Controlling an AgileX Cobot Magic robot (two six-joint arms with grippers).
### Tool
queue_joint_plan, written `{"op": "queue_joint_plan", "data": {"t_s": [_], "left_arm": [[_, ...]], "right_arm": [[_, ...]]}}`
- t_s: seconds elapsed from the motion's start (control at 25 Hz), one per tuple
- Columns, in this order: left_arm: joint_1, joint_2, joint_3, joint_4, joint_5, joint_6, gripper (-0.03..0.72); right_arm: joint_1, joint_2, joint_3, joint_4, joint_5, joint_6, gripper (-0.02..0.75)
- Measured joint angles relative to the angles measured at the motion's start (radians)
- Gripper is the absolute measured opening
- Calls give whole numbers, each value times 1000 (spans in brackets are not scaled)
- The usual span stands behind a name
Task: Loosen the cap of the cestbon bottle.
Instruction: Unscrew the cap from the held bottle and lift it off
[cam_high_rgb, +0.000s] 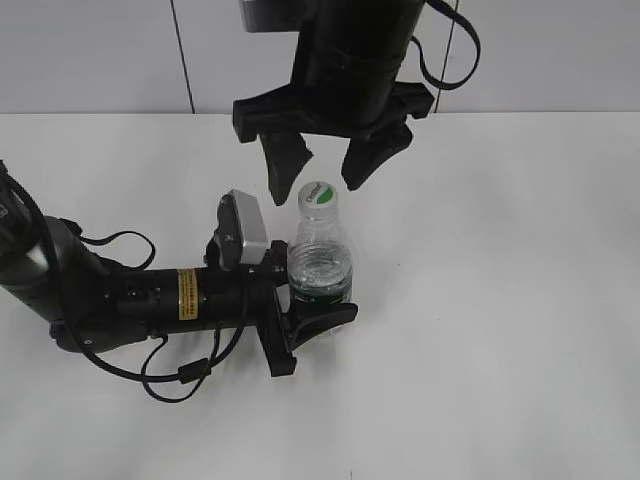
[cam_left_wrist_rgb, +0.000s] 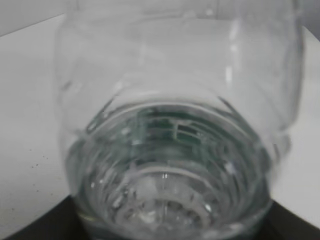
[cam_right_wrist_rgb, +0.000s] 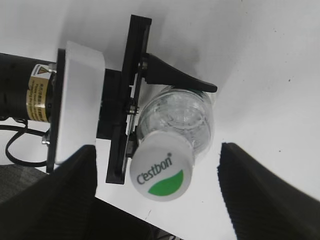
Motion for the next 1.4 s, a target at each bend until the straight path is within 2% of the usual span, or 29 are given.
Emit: {"op": "queue_joint_plan", "data": {"t_s": [0.2,0.48,0.76,1.24,1.4], "left_arm": [[0,0,0,1,0,0,412],[0,0,0,1,0,0,412],[0,0,0,1,0,0,412],[0,0,0,2,0,0,412],[0,0,0,2,0,0,412]], "right_arm": [[0,10,0,0,0,-11,571],[0,12,0,-1,0,-38,523],[0,12,0,-2,0,-58,409],[0,32,0,15,0,-78,396],[0,32,0,10,0,-79,357]]}}
